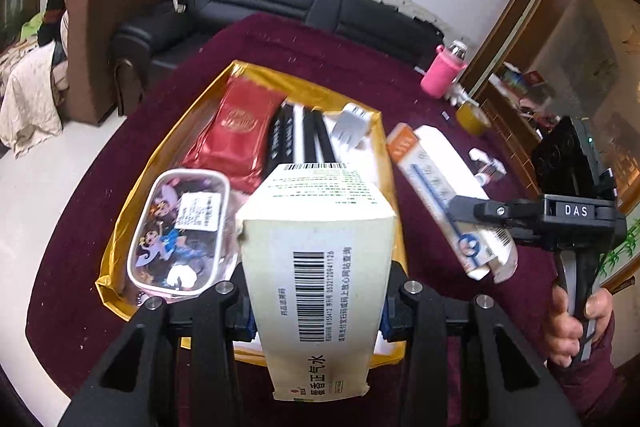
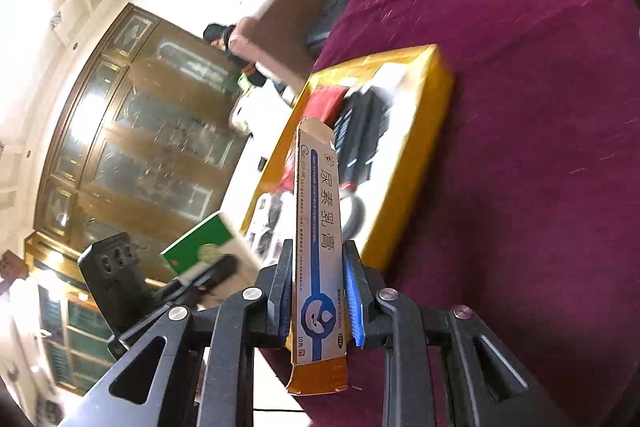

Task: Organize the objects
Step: 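Lower the medicine box and ointment tube into the gold box, opening both grippers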

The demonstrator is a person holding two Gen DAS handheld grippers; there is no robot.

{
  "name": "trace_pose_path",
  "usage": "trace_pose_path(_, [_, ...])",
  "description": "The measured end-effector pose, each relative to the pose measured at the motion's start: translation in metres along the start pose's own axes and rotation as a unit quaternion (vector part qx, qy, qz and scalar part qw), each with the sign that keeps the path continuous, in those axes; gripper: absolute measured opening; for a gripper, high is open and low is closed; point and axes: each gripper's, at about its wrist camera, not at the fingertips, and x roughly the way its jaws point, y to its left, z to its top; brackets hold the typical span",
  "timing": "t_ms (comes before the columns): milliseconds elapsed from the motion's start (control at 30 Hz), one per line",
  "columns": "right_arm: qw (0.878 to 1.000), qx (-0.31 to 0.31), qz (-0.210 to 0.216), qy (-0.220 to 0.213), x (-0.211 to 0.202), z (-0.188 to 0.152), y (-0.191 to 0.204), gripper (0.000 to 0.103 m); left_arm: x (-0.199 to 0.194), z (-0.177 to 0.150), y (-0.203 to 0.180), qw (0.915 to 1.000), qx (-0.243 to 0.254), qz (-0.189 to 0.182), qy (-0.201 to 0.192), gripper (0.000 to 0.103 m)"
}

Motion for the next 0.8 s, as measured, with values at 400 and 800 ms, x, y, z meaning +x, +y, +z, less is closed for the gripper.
trace_pose_path(400, [0.997, 0.003, -0.062, 0.04, 0.077, -0.004, 0.012, 0.027, 0.041, -0.003, 0.007, 0.9995, 0.017, 0.015, 0.021, 0.043])
trace_pose_path(800, [0.994, -0.009, -0.107, 0.016, 0.066, -0.005, 0.016, 0.053, 0.035, -0.002, 0.006, 0.9999, 0.01, 0.01, 0.01, 0.073])
